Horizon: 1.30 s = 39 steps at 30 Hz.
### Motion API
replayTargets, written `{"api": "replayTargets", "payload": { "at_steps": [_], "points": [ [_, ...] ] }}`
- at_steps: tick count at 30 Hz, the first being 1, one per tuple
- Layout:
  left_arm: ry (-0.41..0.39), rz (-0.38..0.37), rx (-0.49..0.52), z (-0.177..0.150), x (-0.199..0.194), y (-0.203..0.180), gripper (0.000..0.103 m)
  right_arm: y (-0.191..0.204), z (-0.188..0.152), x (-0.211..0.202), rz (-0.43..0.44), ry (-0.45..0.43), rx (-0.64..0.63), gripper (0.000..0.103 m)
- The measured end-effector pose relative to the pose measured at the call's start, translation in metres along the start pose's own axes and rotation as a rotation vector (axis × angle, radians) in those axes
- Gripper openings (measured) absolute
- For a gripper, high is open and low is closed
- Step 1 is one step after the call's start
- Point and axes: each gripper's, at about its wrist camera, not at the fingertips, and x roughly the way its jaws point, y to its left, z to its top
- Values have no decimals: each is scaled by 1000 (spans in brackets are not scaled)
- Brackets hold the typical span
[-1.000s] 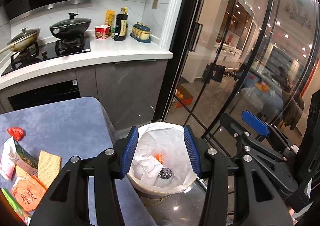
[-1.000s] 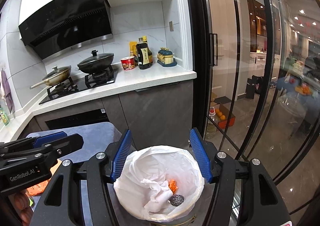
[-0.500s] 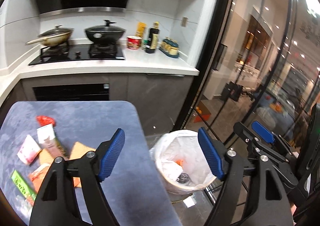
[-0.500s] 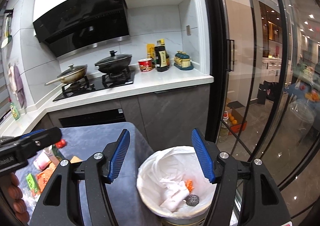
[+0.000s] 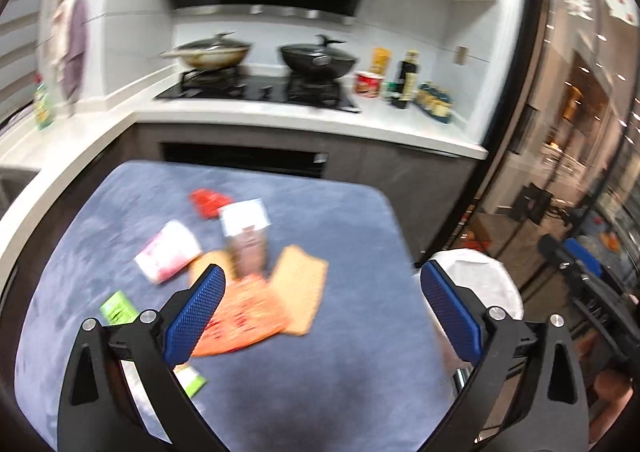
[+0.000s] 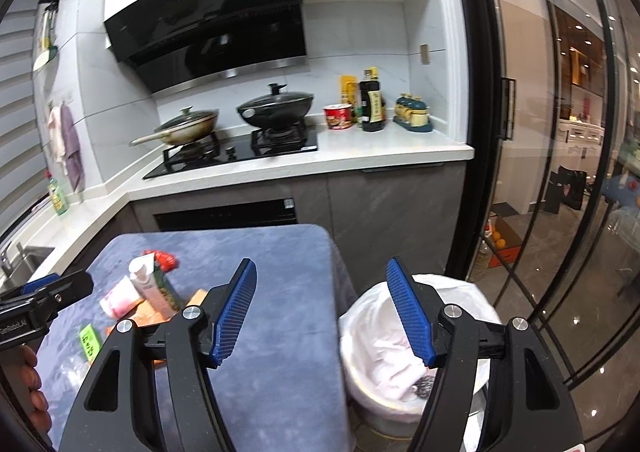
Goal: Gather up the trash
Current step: 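Move both tools back over the table toward the clear plastic wrap, then close the left tool on the clear plastic wrap while the right tool grasps the yellow mesh sleeve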
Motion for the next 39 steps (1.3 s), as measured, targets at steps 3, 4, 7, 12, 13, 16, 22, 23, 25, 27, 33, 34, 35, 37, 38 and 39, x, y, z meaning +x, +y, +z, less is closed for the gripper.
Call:
{"api": "replayTargets", "payload": {
  "at_steps": [3,4,7,12,13,16,22,23,25,27,33,34,35,37,38,39],
  "points": [
    [20,53,-66,-11,-3,38,94,14,-7,2,20,19,-13,65],
    [28,70,-85,-15,-4,50,94,18,-9,3,24,23,-15,65],
    [57,122,-136,-29,-3,84,94,32,-17,5,48,45,-14,65],
    [125,199,-201,-62,1,132,94,55,-30,13,71,82,-23,65],
    [133,204,-208,-67,2,139,94,59,-33,14,74,90,-27,65],
    [172,214,-236,-83,5,156,94,72,-40,20,81,111,-40,65],
    [234,226,-291,-106,19,174,94,94,-52,32,94,150,-59,65],
    [242,230,-294,-109,22,176,94,99,-55,35,96,158,-66,65],
    [256,231,-298,-115,27,180,93,107,-60,40,102,174,-80,65],
    [268,228,-299,-119,31,183,93,114,-65,45,107,191,-90,65],
    [304,202,-277,-130,42,185,77,137,-78,65,127,240,-120,65],
    [307,200,-276,-131,43,186,73,141,-80,69,131,249,-124,65],
    [312,195,-277,-133,44,188,68,144,-82,73,133,256,-127,65],
    [319,183,-284,-136,45,191,63,151,-85,81,141,269,-133,65],
    [320,179,-286,-138,45,193,58,154,-86,85,143,275,-135,65],
    [320,177,-286,-139,44,194,57,156,-87,89,144,280,-136,65]
  ]
}}
